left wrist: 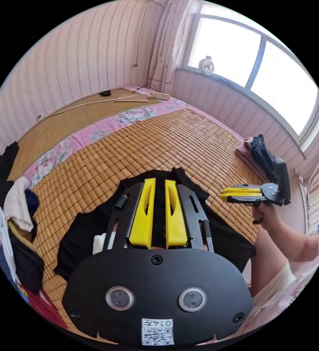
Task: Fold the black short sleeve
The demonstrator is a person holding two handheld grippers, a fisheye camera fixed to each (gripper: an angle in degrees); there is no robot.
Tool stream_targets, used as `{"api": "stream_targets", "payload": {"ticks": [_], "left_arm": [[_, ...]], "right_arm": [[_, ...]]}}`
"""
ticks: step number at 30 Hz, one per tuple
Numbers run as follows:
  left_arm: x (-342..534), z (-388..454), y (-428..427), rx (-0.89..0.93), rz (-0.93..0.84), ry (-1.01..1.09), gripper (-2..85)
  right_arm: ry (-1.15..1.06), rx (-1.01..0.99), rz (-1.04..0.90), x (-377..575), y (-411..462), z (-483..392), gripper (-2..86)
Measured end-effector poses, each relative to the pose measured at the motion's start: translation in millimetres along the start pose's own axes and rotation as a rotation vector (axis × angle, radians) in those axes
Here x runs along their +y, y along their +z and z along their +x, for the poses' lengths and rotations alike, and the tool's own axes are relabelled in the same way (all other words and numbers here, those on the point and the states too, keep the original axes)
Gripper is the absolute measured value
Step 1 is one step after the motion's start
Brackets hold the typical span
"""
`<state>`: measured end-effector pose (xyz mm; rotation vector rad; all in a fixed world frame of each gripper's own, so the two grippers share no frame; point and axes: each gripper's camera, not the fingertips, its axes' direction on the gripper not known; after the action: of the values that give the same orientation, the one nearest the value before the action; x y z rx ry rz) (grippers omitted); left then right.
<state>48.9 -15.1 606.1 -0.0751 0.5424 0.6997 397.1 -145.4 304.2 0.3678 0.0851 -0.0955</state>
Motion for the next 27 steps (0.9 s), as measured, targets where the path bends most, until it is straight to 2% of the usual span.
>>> {"api": "stream_targets", "payload": {"ticks": [4, 8, 12, 16, 21, 25, 27], "left_arm": [[146.3, -75.2, -64.6, -0.16, -0.037, -0.308, 4.1], [250.7, -133.3, -104.6, -0.168, -0.029, -0.609, 4.0], [286.6, -156.6, -116.3, -0.16, 0.011, -0.688, 4.3], [303.3, -176.0, -105.0, -0.066, 0.047, -0.764, 5.3], [303.7, -186.6, -93.6, -0.062, 0.064, -0.798, 6.3], [295.0, -183.8, -75.5, -0.125, -0.055, -0.729, 6.2], [294.1, -178.7, -77.5, -0.157, -0.059, -0.69, 5.9]], "right_arm": [[-0.17, -0.115, -0.009, -28.8, 21.0, -74.4, 7.5], [-0.343, -0.25, -0.141, -69.9, 74.4, -172.4, 8.5], [-0.548, -0.249, -0.252, -100.4, 125.5, -271.0, 8.1], [-0.709, -0.187, -0.365, -133.2, 188.2, -368.2, 8.0], [-0.764, -0.076, -0.418, -159.3, 249.9, -441.7, 8.0], [-0.764, -0.002, -0.42, -172.4, 285.8, -475.6, 8.3], [-0.765, 0.049, -0.446, -174.7, 302.1, -481.8, 7.9]]}}
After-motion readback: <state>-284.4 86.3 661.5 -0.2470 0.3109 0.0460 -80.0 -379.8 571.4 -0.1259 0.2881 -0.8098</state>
